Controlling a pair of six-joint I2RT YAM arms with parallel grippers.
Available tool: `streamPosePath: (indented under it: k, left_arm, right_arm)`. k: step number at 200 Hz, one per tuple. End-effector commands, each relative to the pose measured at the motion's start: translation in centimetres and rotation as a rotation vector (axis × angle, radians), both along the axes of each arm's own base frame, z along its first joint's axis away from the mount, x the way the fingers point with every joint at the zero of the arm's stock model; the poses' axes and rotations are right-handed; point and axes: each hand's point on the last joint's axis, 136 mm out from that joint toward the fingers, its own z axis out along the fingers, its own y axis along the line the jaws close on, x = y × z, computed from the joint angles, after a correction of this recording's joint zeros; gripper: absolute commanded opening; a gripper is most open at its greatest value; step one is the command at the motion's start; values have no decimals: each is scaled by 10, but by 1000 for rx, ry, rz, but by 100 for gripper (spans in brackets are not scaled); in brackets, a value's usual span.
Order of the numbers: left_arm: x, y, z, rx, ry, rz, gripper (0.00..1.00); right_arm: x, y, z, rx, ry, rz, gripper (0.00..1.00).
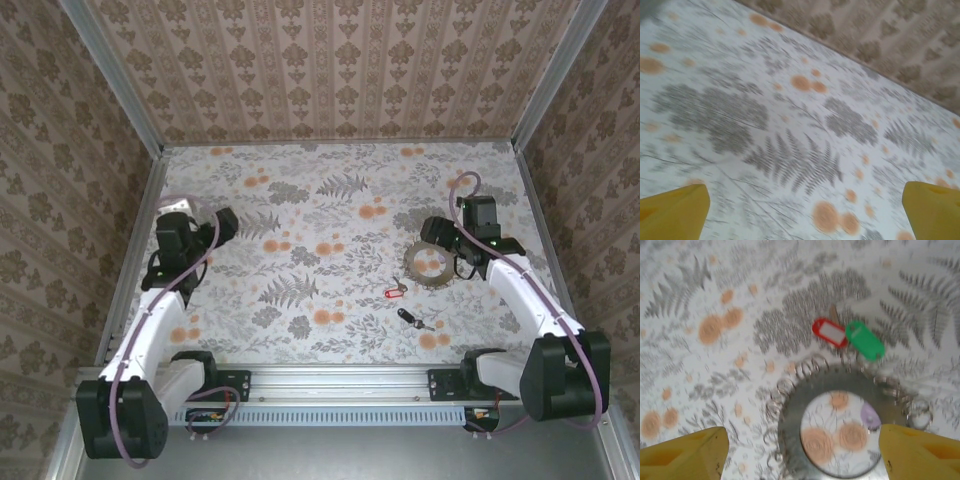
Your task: Put the keys on the keyring
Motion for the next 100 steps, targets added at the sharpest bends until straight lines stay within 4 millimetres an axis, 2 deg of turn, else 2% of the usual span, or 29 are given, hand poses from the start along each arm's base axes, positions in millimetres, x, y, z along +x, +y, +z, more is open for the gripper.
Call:
streamPosePath:
  k: [1,41,64,68,82,86,100]
  left_arm:
    - [-11,-39,-20,-75,97,-113,100]
    - [-16,-97,-30,-1,142,-273,100]
    - [-14,-116,-31,18,152,-312,100]
    - [-14,-119,-31,18,152,-320,100]
    - [-11,-122,-29,28,152,-323,100]
    - [-16,-132,-29,37,153,-353,100]
    - [-18,-135,-27,59,154,-361,100]
  right_arm:
    - [-23,7,-24,52,139,1,76]
    - [-18,33,-43,167,199,74,71]
    - [-5,46,-49,200,203,93,70]
    - [-4,47,-58,200,230,92,70]
    - [3,53,-66,198,258,97,69]
    - [4,56,-68,198,267,102,69]
    - [10,63,-76,188,286,116,68]
